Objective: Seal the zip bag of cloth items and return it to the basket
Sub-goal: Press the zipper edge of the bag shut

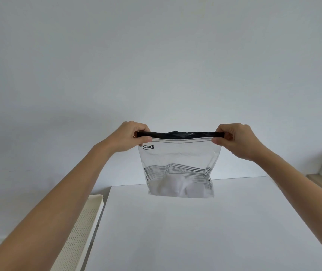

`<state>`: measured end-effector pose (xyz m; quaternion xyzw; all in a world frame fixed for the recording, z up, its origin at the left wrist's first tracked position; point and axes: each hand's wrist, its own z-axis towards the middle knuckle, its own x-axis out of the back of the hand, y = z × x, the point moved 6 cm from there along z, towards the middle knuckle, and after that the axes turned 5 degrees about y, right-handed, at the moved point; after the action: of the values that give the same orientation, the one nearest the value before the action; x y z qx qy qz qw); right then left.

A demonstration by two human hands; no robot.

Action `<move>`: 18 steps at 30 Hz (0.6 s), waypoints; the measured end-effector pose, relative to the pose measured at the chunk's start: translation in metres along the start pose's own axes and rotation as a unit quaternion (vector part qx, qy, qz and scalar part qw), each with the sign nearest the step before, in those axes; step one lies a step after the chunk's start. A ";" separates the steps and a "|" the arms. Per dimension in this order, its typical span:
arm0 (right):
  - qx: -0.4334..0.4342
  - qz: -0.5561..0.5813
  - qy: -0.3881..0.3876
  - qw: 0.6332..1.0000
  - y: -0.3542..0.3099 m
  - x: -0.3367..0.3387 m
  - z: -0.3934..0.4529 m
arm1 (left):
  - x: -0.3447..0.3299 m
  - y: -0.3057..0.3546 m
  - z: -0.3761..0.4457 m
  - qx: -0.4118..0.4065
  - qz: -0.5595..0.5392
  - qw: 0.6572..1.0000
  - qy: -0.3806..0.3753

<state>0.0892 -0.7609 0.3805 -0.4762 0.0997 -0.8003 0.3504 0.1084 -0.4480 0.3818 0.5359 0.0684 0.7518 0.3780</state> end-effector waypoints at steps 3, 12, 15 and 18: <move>-0.004 0.006 -0.018 1.000 -0.002 -0.001 -0.005 | -0.005 0.008 0.000 0.001 0.005 1.000 0.016; -0.032 0.025 -0.027 0.999 0.001 0.004 -0.020 | -0.011 0.029 -0.009 -0.005 0.037 0.999 0.025; -0.024 0.006 -0.019 1.000 -0.001 0.010 -0.022 | -0.014 0.034 -0.013 -0.008 0.035 0.999 0.025; -0.028 0.009 -0.019 0.999 0.000 0.014 -0.024 | -0.019 0.040 -0.018 -0.005 0.019 1.000 0.006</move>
<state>0.0651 -0.7739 0.3778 -0.4996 0.1193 -0.7852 0.3458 0.0759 -0.4827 0.3802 0.5308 0.0571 0.7624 0.3657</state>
